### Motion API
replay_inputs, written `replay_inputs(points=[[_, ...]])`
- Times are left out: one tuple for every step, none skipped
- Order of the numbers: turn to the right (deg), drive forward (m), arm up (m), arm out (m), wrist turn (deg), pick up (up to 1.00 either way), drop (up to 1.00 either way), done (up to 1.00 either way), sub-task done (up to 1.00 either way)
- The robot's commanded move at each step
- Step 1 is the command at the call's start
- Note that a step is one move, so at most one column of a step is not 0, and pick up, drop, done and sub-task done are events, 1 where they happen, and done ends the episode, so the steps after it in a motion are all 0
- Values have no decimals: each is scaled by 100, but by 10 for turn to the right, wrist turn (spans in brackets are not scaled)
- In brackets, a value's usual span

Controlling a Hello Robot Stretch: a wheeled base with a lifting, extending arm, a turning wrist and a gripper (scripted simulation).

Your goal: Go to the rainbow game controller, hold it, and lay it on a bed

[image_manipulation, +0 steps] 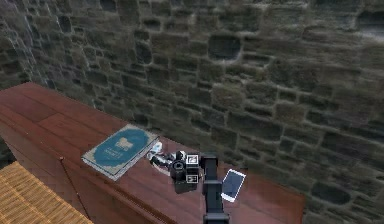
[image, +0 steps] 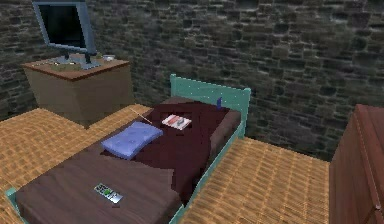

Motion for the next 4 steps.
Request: replay_inputs(points=[[0,0,26,0,0,0,0,0,0],[0,0,0,0,-450,0,0,0,0],[0,0,0,0,-450,0,0,0,0],[0,0,0,0,-210,0,0,0,0]])
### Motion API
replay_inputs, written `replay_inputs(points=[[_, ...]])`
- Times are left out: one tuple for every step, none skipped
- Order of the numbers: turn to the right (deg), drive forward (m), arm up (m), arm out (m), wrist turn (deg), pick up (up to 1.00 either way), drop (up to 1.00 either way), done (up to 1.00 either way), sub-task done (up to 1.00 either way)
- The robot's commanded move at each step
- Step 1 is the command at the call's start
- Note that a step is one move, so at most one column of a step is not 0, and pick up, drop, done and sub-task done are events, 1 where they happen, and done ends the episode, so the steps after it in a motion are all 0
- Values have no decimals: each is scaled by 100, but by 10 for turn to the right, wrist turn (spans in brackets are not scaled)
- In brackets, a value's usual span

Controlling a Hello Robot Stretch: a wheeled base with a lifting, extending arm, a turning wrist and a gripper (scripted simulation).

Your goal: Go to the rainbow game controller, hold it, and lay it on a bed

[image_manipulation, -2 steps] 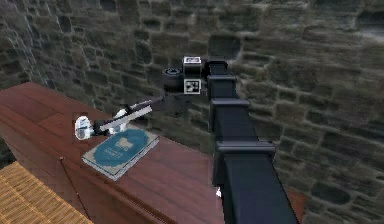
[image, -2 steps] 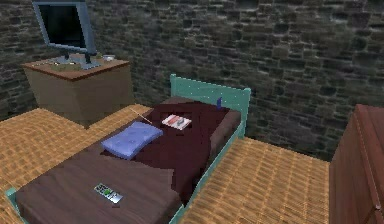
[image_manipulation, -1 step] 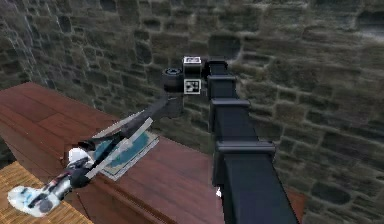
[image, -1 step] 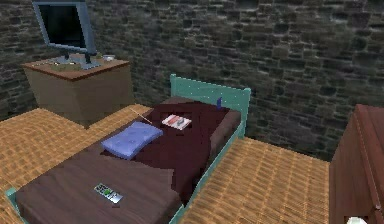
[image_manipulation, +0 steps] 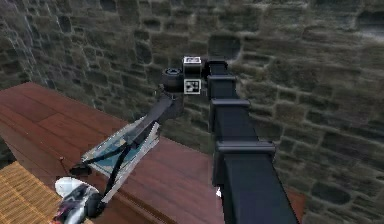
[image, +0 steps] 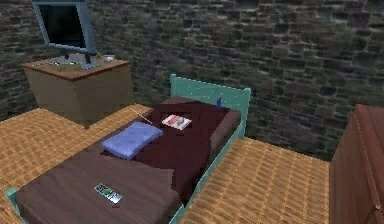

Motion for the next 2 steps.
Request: replay_inputs(points=[[0,0,0,-26,0,0,0,0,0],[210,0,0,0,0,0,0,0,0]])
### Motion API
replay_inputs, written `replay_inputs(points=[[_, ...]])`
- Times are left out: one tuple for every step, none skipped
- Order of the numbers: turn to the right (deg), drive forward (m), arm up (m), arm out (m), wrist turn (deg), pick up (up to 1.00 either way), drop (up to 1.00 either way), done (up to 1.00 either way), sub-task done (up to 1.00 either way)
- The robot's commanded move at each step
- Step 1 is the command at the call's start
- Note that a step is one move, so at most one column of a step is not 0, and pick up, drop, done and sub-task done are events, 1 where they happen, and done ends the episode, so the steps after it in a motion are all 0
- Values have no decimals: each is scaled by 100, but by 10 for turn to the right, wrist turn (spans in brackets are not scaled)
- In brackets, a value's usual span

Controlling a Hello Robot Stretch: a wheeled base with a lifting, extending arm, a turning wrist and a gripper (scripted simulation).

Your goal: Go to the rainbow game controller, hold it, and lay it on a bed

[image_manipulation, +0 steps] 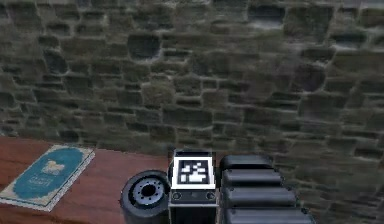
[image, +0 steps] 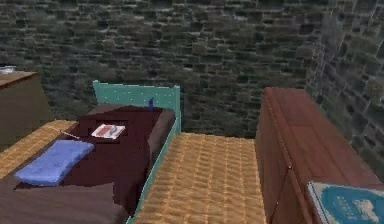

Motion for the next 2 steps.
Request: replay_inputs(points=[[0,100,0,0,0,0,0,0,0],[120,0,0,0,0,0,0,0,0]])
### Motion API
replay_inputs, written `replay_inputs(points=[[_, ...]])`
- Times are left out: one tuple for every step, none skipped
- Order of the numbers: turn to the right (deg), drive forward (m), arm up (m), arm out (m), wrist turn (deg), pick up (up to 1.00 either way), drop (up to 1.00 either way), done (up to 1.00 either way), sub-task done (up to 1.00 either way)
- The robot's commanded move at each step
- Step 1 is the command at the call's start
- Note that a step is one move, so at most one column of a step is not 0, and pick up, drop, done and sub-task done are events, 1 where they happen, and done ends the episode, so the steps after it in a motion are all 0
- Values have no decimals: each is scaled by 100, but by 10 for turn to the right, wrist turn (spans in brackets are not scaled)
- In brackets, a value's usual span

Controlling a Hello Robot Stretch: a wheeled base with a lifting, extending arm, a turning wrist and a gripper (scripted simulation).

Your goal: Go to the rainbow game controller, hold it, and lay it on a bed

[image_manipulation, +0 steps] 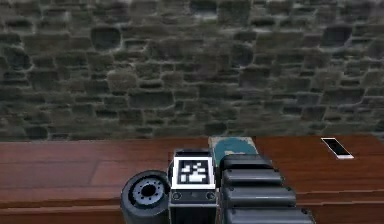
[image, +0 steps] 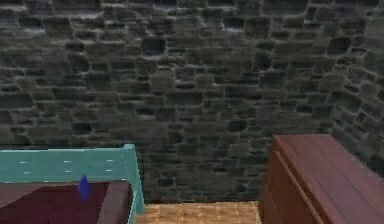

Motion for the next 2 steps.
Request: replay_inputs(points=[[0,20,0,0,0,0,0,0,0],[450,0,0,0,0,0,0,0,0]])
